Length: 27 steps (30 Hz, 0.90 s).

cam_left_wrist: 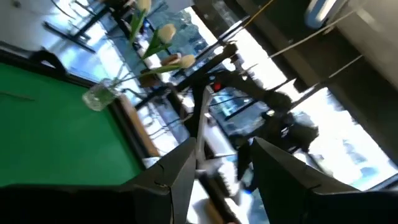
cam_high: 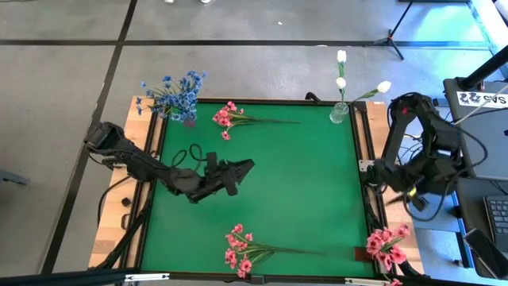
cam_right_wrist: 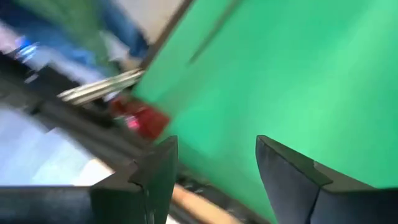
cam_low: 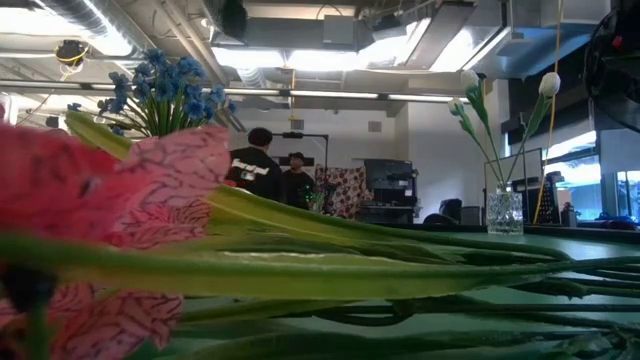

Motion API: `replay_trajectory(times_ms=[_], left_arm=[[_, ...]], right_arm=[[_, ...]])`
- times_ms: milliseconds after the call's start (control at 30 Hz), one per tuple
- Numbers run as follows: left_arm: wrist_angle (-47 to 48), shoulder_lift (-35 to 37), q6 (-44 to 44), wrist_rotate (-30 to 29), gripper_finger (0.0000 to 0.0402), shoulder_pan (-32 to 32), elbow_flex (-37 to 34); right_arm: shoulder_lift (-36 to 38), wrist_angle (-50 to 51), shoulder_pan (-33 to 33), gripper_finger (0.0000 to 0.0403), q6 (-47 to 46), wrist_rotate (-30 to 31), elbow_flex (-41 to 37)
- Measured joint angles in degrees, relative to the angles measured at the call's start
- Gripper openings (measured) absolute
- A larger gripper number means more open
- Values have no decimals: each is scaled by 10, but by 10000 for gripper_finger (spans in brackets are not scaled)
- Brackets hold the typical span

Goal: Sort flowers into vase by color
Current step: Put the top pink flowers into the red vase

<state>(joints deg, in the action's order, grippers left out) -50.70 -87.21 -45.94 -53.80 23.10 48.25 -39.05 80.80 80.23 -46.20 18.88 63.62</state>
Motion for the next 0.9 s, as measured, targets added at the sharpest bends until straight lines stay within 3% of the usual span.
replay_trajectory(times_ms=[267,600,733,900], left_arm=[[98,-105,5,0,132,-46,70],[131,-172,-141,-4,131,-150,69],[152,-193,-180,42,131,-201,69],[182,-194,-78,135,141,-249,72]], right_arm=[[5,91,0,214,-88,209,74],[18,93,0,214,-232,464,94],[18,92,0,214,-289,541,95],[18,92,0,214,-315,556,95]])
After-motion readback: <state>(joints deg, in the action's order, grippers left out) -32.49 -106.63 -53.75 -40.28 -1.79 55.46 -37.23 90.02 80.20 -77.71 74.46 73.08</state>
